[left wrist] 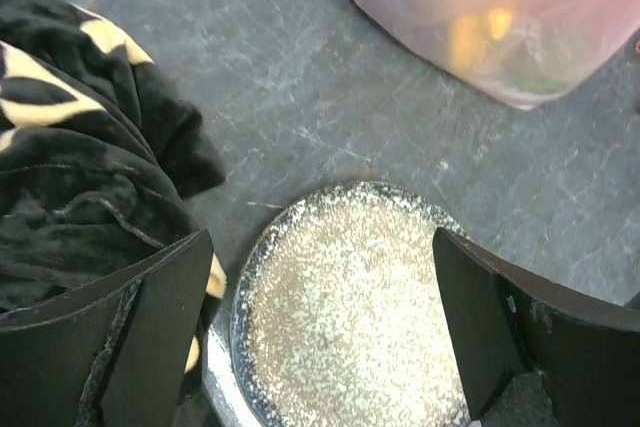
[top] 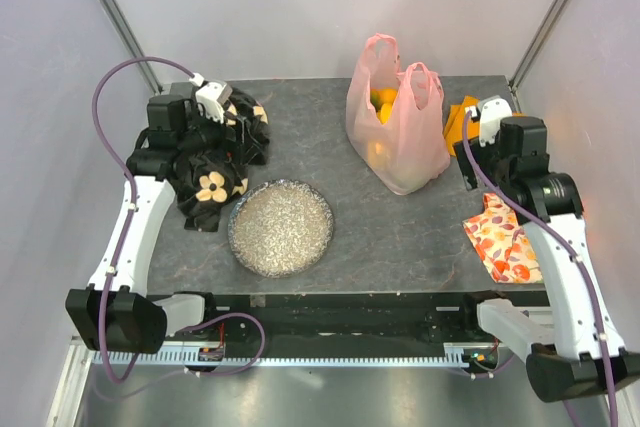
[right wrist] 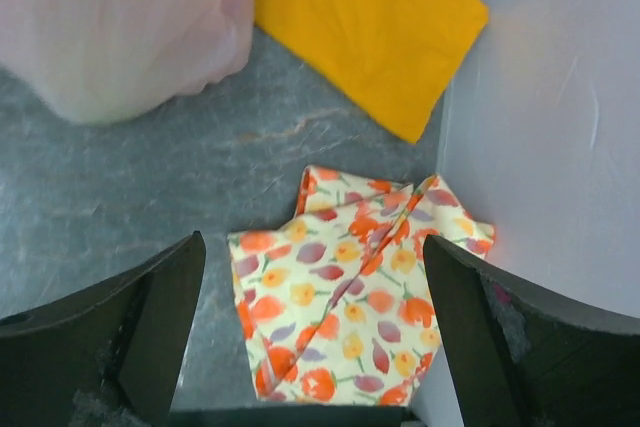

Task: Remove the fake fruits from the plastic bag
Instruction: Move the plate to the center of the board.

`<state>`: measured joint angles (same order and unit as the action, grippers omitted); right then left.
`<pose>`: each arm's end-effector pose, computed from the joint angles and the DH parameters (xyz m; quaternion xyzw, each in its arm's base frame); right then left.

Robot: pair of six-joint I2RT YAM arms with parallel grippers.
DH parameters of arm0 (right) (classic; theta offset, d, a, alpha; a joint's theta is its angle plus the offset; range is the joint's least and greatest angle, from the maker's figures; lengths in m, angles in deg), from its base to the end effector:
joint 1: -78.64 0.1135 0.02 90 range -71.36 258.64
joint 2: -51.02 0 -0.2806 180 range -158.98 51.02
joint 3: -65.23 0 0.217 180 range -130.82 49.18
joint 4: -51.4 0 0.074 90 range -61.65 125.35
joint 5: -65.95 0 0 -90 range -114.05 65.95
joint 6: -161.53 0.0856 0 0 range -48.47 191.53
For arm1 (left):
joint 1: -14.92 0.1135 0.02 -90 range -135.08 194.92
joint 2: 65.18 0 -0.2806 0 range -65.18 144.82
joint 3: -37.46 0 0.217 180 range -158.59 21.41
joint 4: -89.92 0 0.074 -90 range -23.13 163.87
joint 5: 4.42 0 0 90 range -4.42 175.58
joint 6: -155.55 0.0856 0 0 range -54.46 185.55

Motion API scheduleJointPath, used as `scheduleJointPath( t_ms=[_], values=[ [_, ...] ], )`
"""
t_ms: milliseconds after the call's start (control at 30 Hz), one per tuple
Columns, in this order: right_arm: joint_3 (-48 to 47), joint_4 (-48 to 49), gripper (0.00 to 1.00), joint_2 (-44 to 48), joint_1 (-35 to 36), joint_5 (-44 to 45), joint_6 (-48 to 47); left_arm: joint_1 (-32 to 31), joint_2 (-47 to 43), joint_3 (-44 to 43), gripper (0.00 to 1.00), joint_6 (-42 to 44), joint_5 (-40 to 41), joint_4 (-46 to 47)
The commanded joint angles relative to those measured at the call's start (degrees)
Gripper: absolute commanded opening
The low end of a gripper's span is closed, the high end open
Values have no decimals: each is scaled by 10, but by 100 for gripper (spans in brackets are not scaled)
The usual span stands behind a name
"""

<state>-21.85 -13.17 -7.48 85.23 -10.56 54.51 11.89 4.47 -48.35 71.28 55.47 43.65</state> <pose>0.1922 0.0021 0.3642 -0.1288 0.8770 -0.1452 0.4395 0.2563 -0.0566 0.3627 0.1932 0.8244 -0.2137 0.4872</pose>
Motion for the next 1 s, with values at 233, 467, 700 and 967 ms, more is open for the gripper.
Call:
scheduleJointPath(
  t_ms=[233,467,700,967],
  values=[
    [-64,-70,98,-96,52,-395,-78,1,-54,14,95,90,69,-140],
    [-125,-11,98,-210,174,-393,-43,89,-6,18,90,132,98,-271],
    [-126,37,98,-294,251,-378,30,108,78,76,74,218,81,-310],
    [-95,38,98,-264,257,-354,40,108,117,153,67,273,126,-230]
  ],
)
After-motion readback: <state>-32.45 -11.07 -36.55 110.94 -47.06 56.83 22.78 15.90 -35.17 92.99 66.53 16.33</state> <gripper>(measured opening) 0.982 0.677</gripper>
